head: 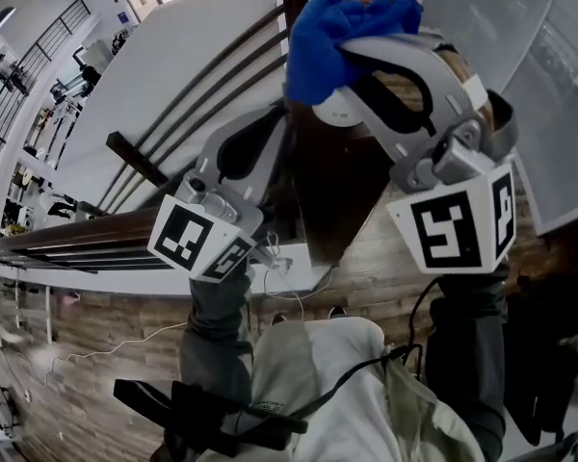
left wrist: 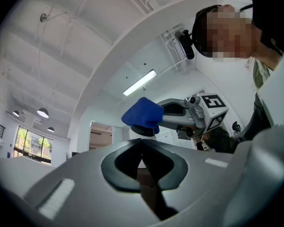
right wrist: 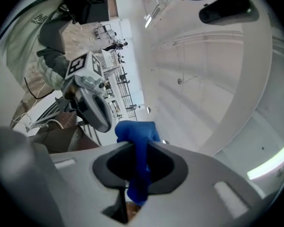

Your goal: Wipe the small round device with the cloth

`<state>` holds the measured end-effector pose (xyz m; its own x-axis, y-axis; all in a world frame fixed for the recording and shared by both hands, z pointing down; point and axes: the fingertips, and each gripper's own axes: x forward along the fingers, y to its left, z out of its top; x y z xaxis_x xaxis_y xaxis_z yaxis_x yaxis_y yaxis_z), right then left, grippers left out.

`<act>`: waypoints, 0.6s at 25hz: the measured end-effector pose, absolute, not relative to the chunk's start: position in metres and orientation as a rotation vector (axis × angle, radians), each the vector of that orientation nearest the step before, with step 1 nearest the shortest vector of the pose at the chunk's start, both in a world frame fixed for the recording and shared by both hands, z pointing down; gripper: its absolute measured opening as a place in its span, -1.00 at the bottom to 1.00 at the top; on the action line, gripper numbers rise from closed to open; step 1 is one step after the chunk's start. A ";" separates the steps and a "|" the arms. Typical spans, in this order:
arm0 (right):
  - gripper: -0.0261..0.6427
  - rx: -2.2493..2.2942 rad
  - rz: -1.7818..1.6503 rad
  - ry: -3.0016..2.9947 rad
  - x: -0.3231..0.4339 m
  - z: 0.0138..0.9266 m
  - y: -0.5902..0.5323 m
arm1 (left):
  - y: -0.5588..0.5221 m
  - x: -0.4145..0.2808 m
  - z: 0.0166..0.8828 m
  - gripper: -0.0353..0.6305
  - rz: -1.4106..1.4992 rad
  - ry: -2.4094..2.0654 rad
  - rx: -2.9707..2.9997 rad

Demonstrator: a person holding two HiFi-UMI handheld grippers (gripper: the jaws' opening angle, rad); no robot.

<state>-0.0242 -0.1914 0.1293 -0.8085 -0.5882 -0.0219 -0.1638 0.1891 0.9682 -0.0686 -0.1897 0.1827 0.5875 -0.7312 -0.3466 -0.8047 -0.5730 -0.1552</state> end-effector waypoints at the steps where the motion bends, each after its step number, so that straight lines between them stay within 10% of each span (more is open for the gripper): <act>1: -0.73 0.682 -1.652 -2.102 -0.025 0.140 -0.185 | -0.188 -0.069 0.184 -0.91 0.355 1.253 -2.526; 15: -0.73 1.033 -1.751 -1.909 -0.012 0.063 -0.179 | -0.171 -0.087 0.189 -0.91 0.392 1.221 -2.569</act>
